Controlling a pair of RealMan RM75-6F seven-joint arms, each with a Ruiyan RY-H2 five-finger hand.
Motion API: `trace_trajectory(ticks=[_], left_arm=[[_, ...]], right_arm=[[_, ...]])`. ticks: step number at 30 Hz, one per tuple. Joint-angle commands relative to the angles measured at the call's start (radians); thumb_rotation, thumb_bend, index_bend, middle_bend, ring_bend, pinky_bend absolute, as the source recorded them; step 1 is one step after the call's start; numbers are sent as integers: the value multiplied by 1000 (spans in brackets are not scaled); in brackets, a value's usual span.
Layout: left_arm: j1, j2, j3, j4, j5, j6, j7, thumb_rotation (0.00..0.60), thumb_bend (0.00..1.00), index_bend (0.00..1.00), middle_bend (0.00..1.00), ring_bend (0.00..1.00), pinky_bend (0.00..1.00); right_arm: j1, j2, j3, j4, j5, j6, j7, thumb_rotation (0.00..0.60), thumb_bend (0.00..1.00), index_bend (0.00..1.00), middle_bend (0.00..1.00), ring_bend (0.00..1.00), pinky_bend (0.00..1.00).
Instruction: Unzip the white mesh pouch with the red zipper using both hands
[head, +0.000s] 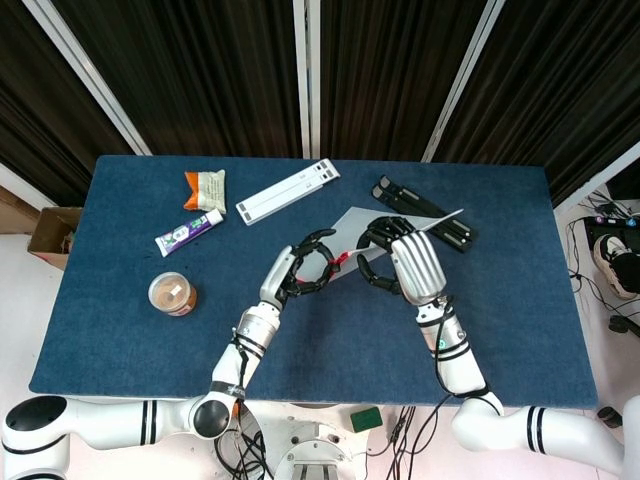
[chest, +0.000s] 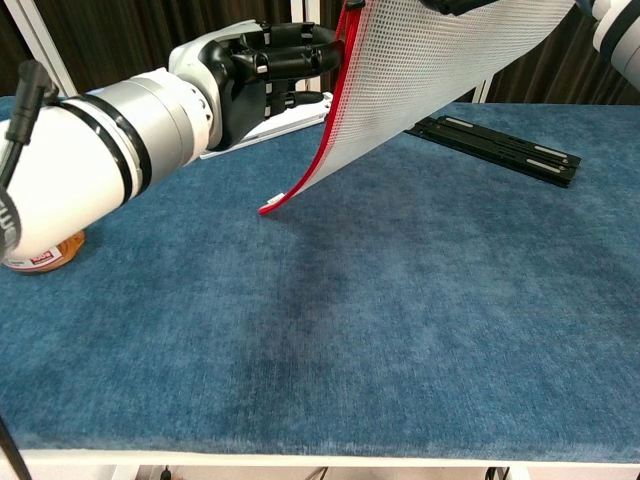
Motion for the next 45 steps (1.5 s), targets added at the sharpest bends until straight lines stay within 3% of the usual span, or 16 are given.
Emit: trace_trajectory(ticks=[1,16,45], left_arm=[[-4,3,-12,-15,-15,-5,1,600,489,610,150,3,89],[-18,11,-28,-54,-62,2,31,600,490,611,150,3,89],[-16,22,-12,-49,-67,-7,28,600,491,611,150,3,89]], right_arm=[[6,6,5,-19,11,-9,-22,600,579,799,574,334,388],[16,21,39,-101,46,11,-122,600,579,802,569,334,404],[14,23,73,-98,75,50,-81,600,578,803,567,333,419]])
